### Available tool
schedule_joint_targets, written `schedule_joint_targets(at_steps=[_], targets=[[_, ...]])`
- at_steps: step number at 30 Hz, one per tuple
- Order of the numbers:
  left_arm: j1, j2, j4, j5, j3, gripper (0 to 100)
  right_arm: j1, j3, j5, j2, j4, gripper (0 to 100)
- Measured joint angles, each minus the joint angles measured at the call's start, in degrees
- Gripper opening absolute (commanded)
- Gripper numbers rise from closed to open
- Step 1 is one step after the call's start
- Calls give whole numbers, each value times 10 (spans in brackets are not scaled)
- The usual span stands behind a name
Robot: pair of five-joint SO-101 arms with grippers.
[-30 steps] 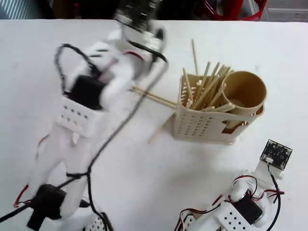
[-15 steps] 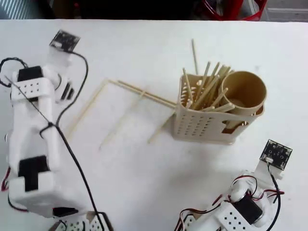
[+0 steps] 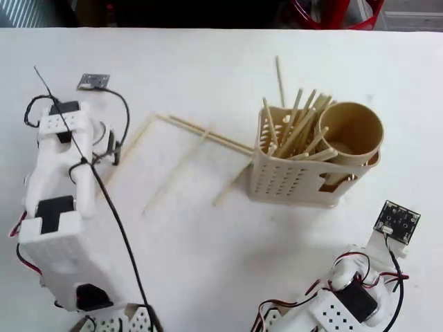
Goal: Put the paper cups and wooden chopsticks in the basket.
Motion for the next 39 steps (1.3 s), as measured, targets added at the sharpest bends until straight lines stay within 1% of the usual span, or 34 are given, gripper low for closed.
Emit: schedule_joint_targets(at_steps=[18, 22, 29, 39], targets=[[4, 2, -56, 4, 35, 151, 0, 0, 0, 0, 0, 173], [4, 2, -58, 4, 37, 151, 0, 0, 0, 0, 0, 173], [12, 2, -94, 4, 64, 151, 0, 0, 0, 0, 0, 173], [15, 1, -98, 4, 71, 151, 0, 0, 0, 0, 0, 173]])
